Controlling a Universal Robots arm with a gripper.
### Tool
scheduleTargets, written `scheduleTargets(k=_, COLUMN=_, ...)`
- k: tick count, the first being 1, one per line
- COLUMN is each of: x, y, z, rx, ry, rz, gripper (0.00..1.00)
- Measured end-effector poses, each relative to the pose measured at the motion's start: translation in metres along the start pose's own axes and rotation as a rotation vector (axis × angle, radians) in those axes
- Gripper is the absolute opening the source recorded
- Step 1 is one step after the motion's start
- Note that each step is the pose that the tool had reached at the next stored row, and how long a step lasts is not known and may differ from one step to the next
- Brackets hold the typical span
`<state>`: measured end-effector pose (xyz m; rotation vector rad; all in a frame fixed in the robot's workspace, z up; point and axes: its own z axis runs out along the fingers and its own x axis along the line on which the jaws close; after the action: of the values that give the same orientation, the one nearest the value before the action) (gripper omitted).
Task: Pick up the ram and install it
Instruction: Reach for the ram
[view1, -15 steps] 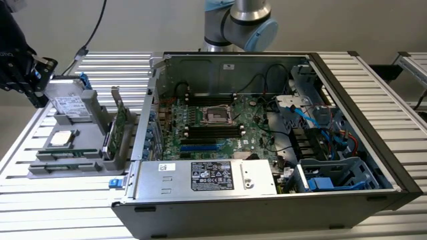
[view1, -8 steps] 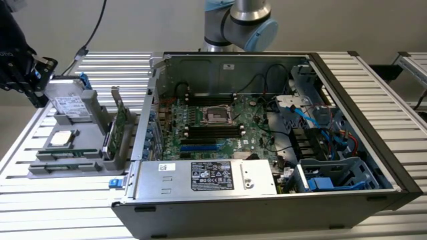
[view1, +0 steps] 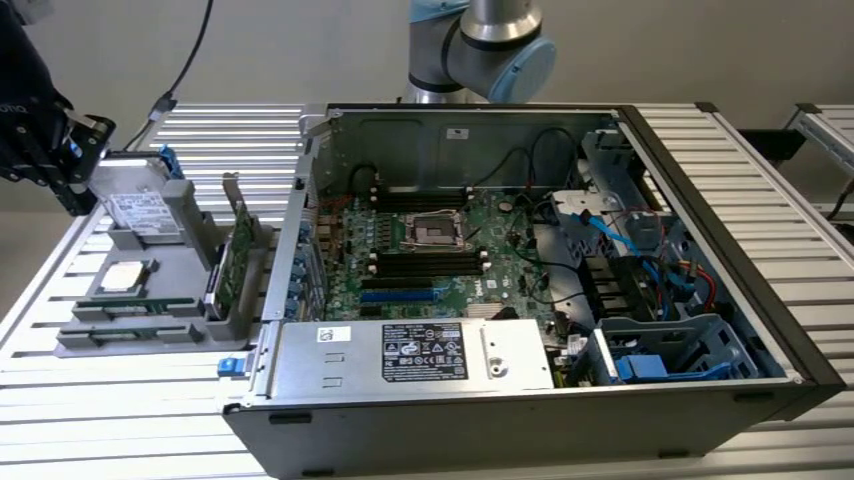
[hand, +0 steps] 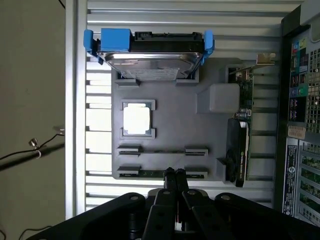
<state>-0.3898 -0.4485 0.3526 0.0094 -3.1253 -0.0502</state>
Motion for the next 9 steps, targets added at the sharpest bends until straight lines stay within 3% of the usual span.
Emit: scheduleTargets(k=9, x=0.0000, y=0.0000, z=0.0000, rx=0.0000, ry=0.0000, rz=0.000, gripper=0.10)
